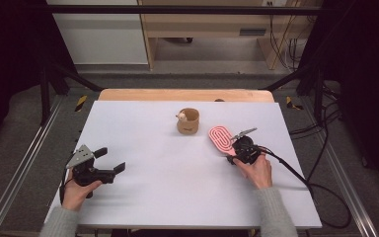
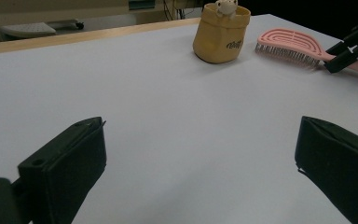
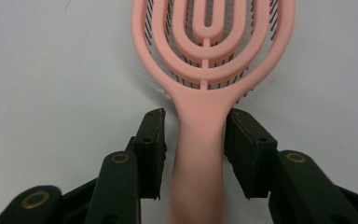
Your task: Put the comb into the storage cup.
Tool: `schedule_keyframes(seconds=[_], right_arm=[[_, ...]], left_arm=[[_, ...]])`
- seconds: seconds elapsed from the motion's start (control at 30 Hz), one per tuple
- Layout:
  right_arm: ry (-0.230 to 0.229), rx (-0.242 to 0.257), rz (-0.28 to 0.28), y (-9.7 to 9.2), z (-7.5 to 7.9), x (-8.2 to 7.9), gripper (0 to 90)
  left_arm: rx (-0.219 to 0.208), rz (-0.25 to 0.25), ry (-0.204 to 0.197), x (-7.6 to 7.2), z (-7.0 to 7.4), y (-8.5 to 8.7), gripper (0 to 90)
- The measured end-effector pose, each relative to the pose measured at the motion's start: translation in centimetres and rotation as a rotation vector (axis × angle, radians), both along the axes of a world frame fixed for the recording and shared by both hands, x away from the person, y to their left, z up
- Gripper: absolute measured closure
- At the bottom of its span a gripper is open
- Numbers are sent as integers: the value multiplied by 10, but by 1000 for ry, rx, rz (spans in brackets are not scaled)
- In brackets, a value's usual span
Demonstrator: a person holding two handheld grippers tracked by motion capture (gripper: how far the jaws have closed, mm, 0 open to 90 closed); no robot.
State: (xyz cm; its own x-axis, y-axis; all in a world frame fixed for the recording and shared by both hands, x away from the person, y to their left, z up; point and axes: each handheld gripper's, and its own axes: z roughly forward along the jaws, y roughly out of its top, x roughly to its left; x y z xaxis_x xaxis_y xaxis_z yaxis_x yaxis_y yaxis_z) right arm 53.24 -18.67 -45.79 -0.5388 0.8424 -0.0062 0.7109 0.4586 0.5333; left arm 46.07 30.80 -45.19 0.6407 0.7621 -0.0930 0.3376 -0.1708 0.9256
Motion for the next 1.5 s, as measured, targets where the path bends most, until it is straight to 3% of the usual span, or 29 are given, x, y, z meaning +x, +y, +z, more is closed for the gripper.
schedule_keyframes(seconds=[0.47, 1.13, 1.5], right_arm=[[-11, -12, -6, 1, -1, 0, 678], [4, -10, -24, 1, 0, 0, 696], [-11, 29, -19, -2, 6, -3, 697]], left_arm=[[0, 0, 0, 0, 0, 0, 19], [-1, -2, 0, 0, 0, 0, 19], [-2, -1, 0, 0, 0, 1, 19]])
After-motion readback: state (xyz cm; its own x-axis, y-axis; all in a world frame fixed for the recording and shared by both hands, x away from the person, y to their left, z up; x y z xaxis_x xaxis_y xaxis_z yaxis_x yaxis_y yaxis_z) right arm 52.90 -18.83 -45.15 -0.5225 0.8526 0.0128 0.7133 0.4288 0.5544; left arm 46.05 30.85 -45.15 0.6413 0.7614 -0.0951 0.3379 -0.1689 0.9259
